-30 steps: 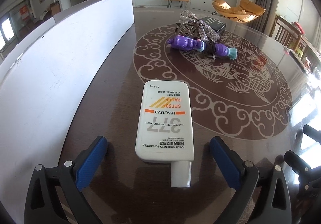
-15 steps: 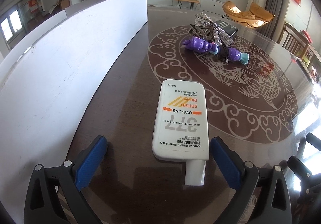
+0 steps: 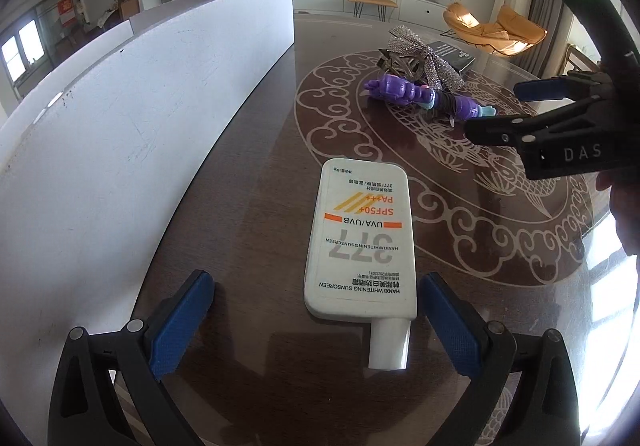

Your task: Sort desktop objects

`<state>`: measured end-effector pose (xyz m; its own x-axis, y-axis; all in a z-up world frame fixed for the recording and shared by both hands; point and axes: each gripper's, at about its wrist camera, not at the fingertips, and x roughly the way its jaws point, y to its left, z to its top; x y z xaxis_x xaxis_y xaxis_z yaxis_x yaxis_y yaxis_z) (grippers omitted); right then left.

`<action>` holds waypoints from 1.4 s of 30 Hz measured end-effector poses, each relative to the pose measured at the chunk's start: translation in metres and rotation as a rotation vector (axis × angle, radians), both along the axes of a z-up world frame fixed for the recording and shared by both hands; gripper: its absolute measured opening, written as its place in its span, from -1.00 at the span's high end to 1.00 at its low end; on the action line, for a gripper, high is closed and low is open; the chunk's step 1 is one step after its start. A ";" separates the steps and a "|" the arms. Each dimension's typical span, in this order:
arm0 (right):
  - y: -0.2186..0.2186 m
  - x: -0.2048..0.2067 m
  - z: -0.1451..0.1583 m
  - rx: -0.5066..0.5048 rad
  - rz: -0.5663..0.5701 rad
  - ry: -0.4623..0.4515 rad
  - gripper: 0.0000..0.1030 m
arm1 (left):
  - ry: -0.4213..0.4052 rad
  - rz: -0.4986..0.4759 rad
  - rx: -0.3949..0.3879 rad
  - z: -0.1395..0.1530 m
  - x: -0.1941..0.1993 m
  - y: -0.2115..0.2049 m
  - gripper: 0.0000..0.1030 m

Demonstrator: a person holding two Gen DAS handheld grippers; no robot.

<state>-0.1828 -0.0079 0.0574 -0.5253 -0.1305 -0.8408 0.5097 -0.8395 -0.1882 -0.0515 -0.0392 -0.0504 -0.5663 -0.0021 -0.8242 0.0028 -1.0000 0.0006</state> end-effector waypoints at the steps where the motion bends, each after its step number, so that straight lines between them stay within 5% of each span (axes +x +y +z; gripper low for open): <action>1: -0.006 -0.012 -0.004 -0.005 0.001 -0.028 -0.88 | 0.000 0.000 0.000 0.000 0.000 0.000 -1.00; 8: -0.026 -0.049 -0.028 -0.049 0.012 -0.130 -0.78 | 0.000 -0.003 0.000 0.001 -0.001 0.004 -1.00; 10: -0.024 -0.049 -0.027 -0.092 0.017 -0.148 -0.57 | 0.000 -0.002 -0.001 0.002 -0.001 0.005 -1.00; 14: -0.017 -0.042 -0.022 -0.135 0.003 -0.158 0.25 | 0.000 -0.002 0.000 0.002 -0.001 0.007 -1.00; 18: -0.010 -0.027 -0.022 -0.137 -0.019 -0.160 0.40 | 0.000 -0.003 0.003 0.001 -0.001 0.004 -1.00; 25: 0.028 0.029 -0.022 -0.239 -0.096 -0.154 0.42 | 0.000 -0.003 0.003 0.001 -0.001 0.004 -1.00; 29: 0.070 0.062 -0.023 -0.426 -0.151 -0.209 0.42 | 0.000 -0.003 0.003 0.001 -0.001 0.004 -1.00; 34: 0.140 0.096 -0.032 -0.744 -0.375 -0.313 0.42 | 0.001 -0.003 0.003 0.001 -0.001 0.004 -1.00; 38: 0.195 0.108 -0.034 -0.854 -0.599 -0.252 0.37 | 0.001 -0.002 0.003 0.001 -0.001 0.004 -1.00; 40: 0.200 0.117 -0.027 -0.823 -0.606 -0.208 0.13 | 0.001 -0.002 0.003 0.001 -0.001 0.004 -1.00; 42: 0.197 0.119 -0.016 -0.746 -0.594 -0.164 -0.58 | 0.001 -0.002 0.003 0.001 -0.001 0.004 -1.00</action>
<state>-0.0634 0.1888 0.0412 -0.5614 -0.4116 -0.7179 -0.0642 -0.8432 0.5337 -0.0523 -0.0348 -0.0494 -0.5669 0.0015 -0.8238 0.0007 -1.0000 -0.0023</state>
